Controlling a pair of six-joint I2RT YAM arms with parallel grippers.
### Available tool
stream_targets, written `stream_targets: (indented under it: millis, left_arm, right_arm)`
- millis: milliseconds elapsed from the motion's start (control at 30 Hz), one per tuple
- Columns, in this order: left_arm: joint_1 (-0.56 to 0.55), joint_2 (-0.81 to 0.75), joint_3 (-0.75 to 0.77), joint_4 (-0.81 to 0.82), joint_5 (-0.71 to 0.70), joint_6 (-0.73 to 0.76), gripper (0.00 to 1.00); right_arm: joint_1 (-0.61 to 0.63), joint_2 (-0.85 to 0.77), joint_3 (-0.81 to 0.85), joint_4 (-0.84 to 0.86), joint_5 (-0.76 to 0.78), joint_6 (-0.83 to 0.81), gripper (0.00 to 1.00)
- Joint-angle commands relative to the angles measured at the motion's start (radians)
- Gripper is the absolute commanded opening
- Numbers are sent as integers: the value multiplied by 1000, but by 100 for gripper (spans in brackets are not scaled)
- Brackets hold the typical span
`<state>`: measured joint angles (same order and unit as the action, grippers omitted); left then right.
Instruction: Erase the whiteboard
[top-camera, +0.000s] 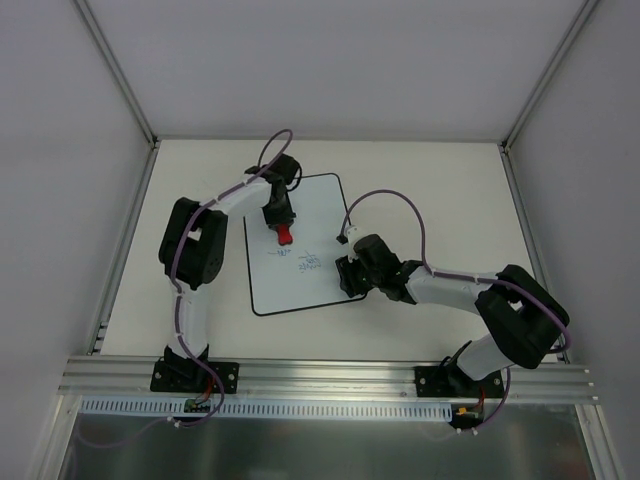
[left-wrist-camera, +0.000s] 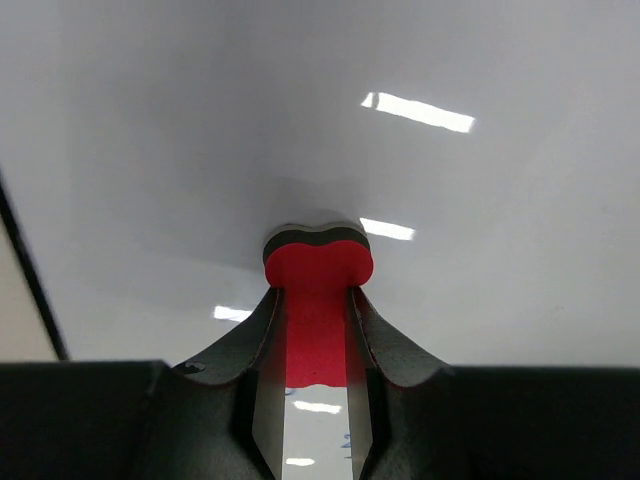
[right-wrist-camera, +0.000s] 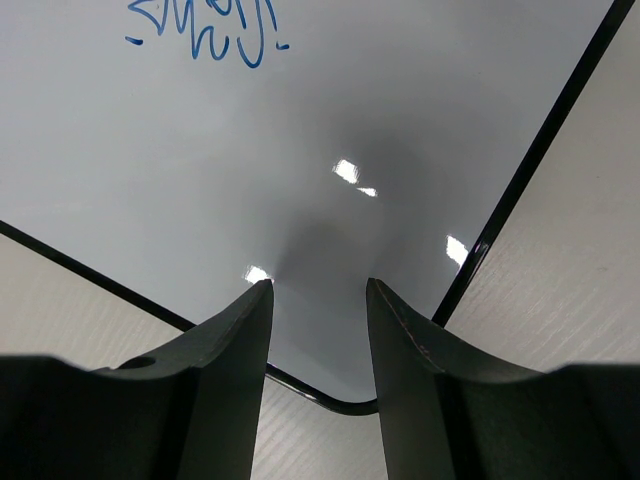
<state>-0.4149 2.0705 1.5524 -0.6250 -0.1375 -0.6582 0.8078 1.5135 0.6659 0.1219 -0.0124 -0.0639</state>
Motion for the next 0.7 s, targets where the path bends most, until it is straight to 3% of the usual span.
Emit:
stream_targets:
  millis: [0, 133, 300, 667]
  left_arm:
    - [-117, 115, 18, -82, 33, 9, 0]
    - [-173, 146, 38, -88, 49, 9, 0]
    - [-162, 119, -31, -93, 26, -26, 0]
    - [60, -50, -256, -81, -18, -37, 0]
  right_arm:
    - [-1, 28, -49, -130, -29, 19, 46]
    - [-1, 13, -61, -128, -28, 21, 46]
    - [-1, -1, -83, -128, -27, 29, 46]
    - [-1, -4, -95, -90, -41, 30, 46]
